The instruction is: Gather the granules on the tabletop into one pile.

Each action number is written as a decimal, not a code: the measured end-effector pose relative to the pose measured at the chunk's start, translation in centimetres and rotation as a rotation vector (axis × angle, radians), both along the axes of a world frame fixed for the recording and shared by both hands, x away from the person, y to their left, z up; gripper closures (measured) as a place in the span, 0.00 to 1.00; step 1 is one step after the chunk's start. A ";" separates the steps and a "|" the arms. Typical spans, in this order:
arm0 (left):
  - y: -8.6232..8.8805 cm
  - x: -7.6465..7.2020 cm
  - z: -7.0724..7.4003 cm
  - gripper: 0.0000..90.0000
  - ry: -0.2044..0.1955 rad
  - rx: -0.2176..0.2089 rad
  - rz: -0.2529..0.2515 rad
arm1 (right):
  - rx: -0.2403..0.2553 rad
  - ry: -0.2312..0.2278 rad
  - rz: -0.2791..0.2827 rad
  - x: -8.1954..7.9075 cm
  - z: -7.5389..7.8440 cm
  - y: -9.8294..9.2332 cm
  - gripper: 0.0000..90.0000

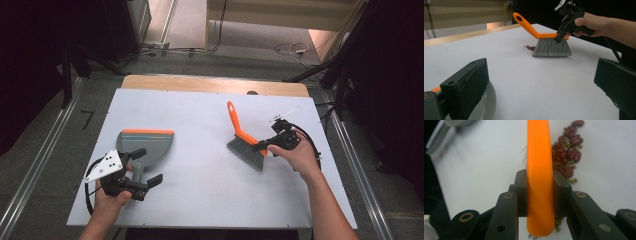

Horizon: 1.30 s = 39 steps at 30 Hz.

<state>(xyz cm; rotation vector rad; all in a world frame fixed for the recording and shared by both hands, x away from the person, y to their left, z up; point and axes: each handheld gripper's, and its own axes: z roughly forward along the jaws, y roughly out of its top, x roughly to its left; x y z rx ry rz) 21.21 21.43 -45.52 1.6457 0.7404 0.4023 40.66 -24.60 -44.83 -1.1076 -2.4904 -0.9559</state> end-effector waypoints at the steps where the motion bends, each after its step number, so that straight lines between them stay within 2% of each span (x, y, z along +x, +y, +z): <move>1: 0.0 0.0 0.0 0.00 0.002 0.000 0.002 | 0.016 0.000 -0.002 -0.1 0.2 0.1 0.76; 4: -0.1 0.1 0.0 0.00 0.002 0.003 0.001 | 0.052 0.015 -0.020 -0.4 0.7 1.0 0.76; 6: -0.1 0.1 0.0 0.00 0.001 0.004 0.000 | 0.059 0.021 -0.042 -0.5 0.7 1.8 0.76; 7: -0.1 0.1 0.0 0.00 0.001 0.004 -0.001 | 0.064 0.029 -0.057 -0.5 0.7 2.2 0.76; 14: 0.0 0.2 -0.1 0.00 0.003 0.006 0.000 | 0.116 0.013 -0.199 -0.3 -0.1 4.1 0.76; 20: 0.1 0.2 0.0 0.00 0.003 0.005 0.001 | 0.108 0.014 -0.275 0.3 -0.9 5.0 0.76; 24: 0.1 0.2 -0.1 0.00 0.004 0.007 0.001 | 0.082 0.019 -0.309 0.5 -1.5 5.0 0.76; 30: 0.1 0.2 -0.1 0.00 0.005 0.007 0.001 | 0.104 0.035 -0.347 0.4 -2.1 3.9 0.76; 39: 0.0 0.1 0.0 0.00 0.002 0.005 0.002 | 0.119 0.054 -0.420 -0.9 -2.5 1.7 0.76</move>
